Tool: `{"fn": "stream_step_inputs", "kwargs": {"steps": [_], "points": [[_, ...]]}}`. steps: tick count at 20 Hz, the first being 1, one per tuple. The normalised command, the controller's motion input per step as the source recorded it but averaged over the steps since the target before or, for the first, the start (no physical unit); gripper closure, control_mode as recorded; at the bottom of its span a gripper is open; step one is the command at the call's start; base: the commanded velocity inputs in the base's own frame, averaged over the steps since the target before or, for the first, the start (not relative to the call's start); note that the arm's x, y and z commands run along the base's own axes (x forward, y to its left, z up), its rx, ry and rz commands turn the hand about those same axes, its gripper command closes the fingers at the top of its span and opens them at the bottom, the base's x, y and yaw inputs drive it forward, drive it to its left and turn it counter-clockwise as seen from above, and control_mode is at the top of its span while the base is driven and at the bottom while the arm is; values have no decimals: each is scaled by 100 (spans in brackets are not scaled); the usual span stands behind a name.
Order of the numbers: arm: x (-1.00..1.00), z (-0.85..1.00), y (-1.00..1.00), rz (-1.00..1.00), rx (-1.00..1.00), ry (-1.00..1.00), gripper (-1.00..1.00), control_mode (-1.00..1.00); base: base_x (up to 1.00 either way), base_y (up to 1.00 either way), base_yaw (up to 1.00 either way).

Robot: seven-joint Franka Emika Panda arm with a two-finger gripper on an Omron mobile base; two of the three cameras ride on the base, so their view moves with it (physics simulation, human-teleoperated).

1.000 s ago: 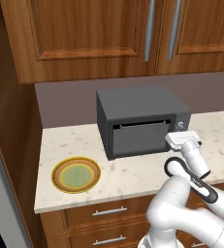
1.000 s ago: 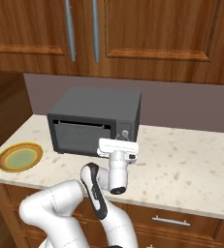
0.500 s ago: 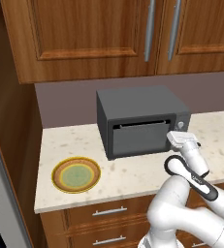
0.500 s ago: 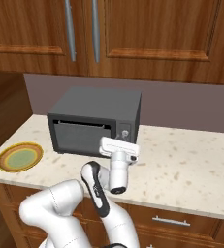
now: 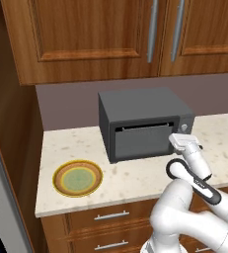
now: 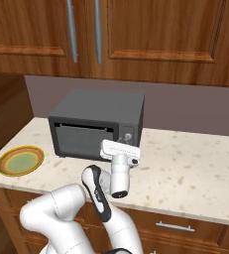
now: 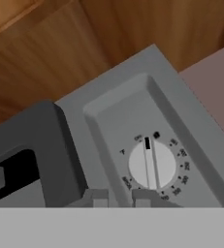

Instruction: Pull the toaster oven rack outwards. Pick up the baguette from the plate and place it on the toaster oven rack. Close the toaster oven door fully and set the temperature to the lowest setting.

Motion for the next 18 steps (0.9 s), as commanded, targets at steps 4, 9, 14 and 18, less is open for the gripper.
{"fn": "stream_step_inputs", "kwargs": {"steps": [4,9,14,18], "points": [[9,30,-30,0,5,0,100,-100,0,0,0],[0,42,-60,-2,2,0,100,-100,0,0,0],[0,40,-97,-19,6,0,100,-100,0,0,0],[0,15,-100,-32,6,0,100,-100,0,0,0]]}}
